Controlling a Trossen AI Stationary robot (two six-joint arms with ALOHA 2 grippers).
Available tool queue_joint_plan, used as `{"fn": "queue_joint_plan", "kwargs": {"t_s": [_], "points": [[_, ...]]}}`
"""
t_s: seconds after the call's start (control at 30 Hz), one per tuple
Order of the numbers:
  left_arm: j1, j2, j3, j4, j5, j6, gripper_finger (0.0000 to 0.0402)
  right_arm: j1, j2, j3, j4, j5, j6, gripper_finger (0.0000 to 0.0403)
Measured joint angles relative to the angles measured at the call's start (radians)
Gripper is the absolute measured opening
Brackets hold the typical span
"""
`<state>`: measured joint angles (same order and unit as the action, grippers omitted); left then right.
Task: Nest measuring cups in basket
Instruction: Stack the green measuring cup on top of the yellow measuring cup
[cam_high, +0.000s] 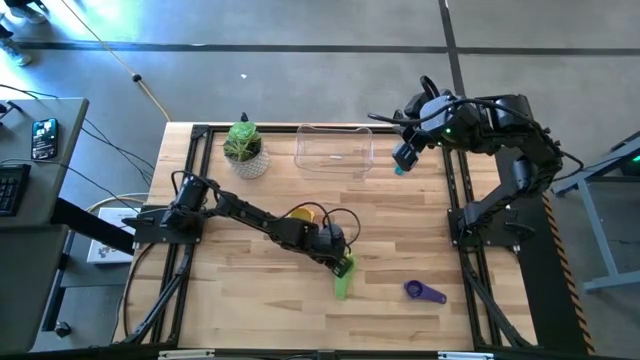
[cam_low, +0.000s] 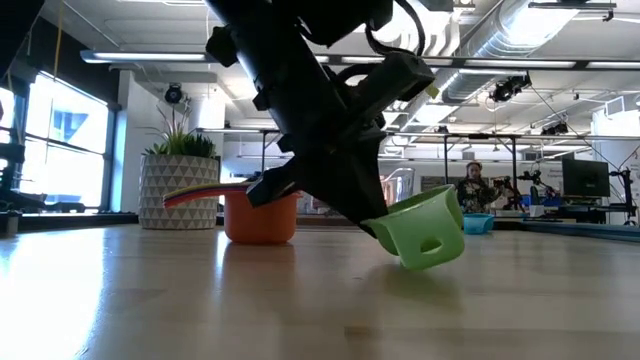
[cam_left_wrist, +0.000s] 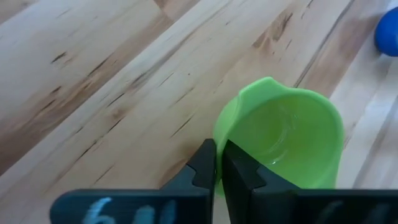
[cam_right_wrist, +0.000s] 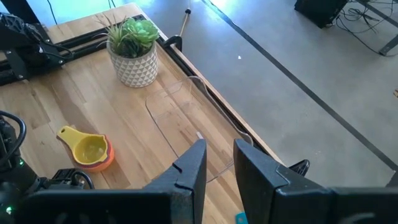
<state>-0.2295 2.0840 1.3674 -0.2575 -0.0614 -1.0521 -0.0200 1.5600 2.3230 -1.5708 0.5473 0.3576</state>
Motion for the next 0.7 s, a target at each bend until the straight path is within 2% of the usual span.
{"fn": "queue_joint_plan", "kwargs": {"t_s": [0.4,0.7], "points": [[-0.014,-0.051,0.0,-0.014,0.027,0.048,0.0003,0.0,0.0,0.0,0.0,-0.001,0.0,0.0074],[0.007,-0.197,0.002,-0.269,0.028,0.189,0.0004,0.0,0.0,0.0,0.0,-0.006,0.0,0.0074]]}}
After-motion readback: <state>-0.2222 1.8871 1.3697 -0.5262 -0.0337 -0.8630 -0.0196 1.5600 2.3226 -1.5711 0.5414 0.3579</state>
